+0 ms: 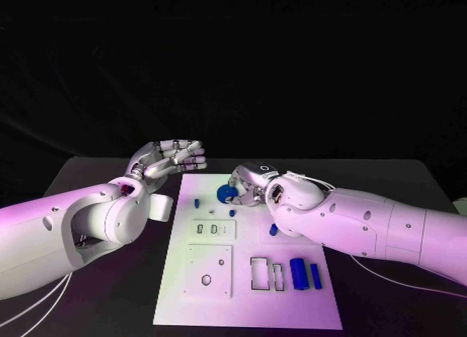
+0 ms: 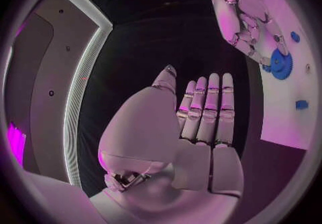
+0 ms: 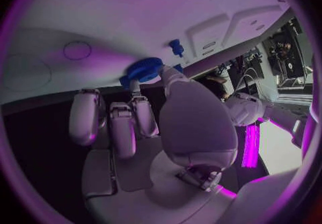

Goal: Assemble the parts on the task board

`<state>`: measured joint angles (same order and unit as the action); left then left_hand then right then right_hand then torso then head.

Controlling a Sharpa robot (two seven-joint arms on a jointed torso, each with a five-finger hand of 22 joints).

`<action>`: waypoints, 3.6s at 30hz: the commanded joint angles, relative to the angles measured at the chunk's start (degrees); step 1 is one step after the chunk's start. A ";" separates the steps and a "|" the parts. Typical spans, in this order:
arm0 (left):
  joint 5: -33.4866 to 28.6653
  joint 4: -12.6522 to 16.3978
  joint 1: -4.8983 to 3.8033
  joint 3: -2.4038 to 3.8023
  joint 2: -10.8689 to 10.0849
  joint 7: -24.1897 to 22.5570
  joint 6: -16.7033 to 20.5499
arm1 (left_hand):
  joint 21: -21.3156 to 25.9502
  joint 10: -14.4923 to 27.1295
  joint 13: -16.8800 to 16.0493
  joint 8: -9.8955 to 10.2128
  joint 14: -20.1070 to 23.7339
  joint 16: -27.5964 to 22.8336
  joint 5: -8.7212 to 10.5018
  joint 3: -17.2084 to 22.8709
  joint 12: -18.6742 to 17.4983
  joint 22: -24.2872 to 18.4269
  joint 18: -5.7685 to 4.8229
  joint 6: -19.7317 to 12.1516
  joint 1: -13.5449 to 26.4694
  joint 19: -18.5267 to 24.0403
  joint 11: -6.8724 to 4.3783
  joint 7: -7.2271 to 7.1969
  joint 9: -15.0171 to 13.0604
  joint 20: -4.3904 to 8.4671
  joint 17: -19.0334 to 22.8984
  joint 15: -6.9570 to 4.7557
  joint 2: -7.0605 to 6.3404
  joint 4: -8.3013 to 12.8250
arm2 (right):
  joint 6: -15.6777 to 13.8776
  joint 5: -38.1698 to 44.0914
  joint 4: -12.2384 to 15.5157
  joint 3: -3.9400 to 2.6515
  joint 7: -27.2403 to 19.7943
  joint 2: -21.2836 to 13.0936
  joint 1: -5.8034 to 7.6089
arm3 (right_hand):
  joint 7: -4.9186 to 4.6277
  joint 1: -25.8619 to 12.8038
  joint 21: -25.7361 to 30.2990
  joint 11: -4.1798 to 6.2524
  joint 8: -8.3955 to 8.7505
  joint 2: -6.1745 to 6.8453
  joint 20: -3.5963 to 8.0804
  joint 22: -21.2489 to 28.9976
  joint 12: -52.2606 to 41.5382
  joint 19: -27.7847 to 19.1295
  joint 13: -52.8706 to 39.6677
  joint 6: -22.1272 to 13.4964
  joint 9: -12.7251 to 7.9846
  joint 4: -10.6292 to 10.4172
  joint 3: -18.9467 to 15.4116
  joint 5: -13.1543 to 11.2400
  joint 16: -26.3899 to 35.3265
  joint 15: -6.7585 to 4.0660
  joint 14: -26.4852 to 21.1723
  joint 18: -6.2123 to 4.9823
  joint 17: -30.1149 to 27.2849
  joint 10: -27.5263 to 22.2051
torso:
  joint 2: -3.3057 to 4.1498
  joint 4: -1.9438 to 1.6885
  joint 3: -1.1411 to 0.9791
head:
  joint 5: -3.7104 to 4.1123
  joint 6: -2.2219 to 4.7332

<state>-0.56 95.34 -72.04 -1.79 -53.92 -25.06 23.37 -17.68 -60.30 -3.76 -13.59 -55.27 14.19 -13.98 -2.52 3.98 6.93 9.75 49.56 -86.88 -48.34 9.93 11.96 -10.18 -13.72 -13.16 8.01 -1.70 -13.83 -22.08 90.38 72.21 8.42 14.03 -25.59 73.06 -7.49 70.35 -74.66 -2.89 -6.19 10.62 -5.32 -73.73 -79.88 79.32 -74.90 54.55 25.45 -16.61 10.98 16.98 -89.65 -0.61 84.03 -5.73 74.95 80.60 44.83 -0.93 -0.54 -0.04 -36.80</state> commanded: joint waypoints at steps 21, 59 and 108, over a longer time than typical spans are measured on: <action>-0.11 -0.74 -0.04 0.00 -0.22 -0.34 -0.69 | 0.37 0.61 -0.05 0.30 0.32 -0.36 0.30 -0.32 -0.36 -0.11 0.52 -0.42 -0.47 0.16 0.24 0.17 -0.06 -0.38 -0.15 0.03 -0.09 0.17 | -4.06 -15.84 12.28 -0.48 -10.07 -17.02 2.72 | -0.12 4.94 1.47 -0.08 0.12 1.95 0.17 0.95 0.75 -0.67 -2.05 -0.36 -0.40 1.78 2.82 -3.29 -0.35 -0.33 5.97 0.72 15.05 -0.41 | -1.02 0.99 -0.37 | 0.31 -0.01; -0.11 -2.14 0.08 -0.21 0.31 -0.43 -1.36 | 0.41 0.67 -0.06 0.29 0.31 -0.41 0.30 -0.35 -0.31 -0.16 0.53 -0.37 -0.53 0.15 0.24 0.16 -0.10 -0.40 -0.24 0.05 -0.02 0.24 | 3.17 -19.93 5.04 -0.12 -16.62 -23.98 -0.23 | -0.57 11.33 1.76 -0.42 0.25 2.11 -0.17 0.34 1.69 -0.50 -0.79 -0.71 -1.60 5.76 6.14 -1.85 -0.35 -0.02 5.97 0.77 15.05 -1.45 | -1.49 1.32 -1.09 | 1.61 -0.44; -0.11 -2.44 0.08 -0.20 0.10 -0.31 -1.29 | 0.44 0.71 -0.07 0.30 0.32 -0.46 0.31 -0.39 -0.29 -0.20 0.53 -0.37 -0.59 0.15 0.25 0.16 -0.12 -0.41 -0.31 0.06 0.00 0.32 | -3.69 -18.67 11.66 -0.35 -9.98 -23.72 0.16 | 1.48 6.54 0.90 1.38 -3.35 1.51 1.25 -1.55 -1.18 0.66 -3.81 6.09 -0.35 10.12 19.33 -4.86 -0.35 -1.57 5.97 1.10 15.05 1.39 | -1.70 1.48 -1.11 | 1.59 -1.10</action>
<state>-0.56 92.91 -71.93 -2.04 -53.91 -25.02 22.98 -17.47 -60.10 -3.76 -13.60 -55.27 13.96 -13.98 -2.68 3.98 6.78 9.75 49.56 -86.88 -48.34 10.14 11.96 -10.21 -13.72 -13.41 8.01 -1.70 -13.67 -23.80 71.15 82.84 8.11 1.49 -49.32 73.09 -6.10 77.33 -73.55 -1.48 -9.31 12.05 -4.29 -74.95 -80.93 79.72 -74.91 60.28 24.93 -6.48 29.99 12.00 -89.64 -1.87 84.04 -5.72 74.91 81.63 43.16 0.51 -1.64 1.60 -37.88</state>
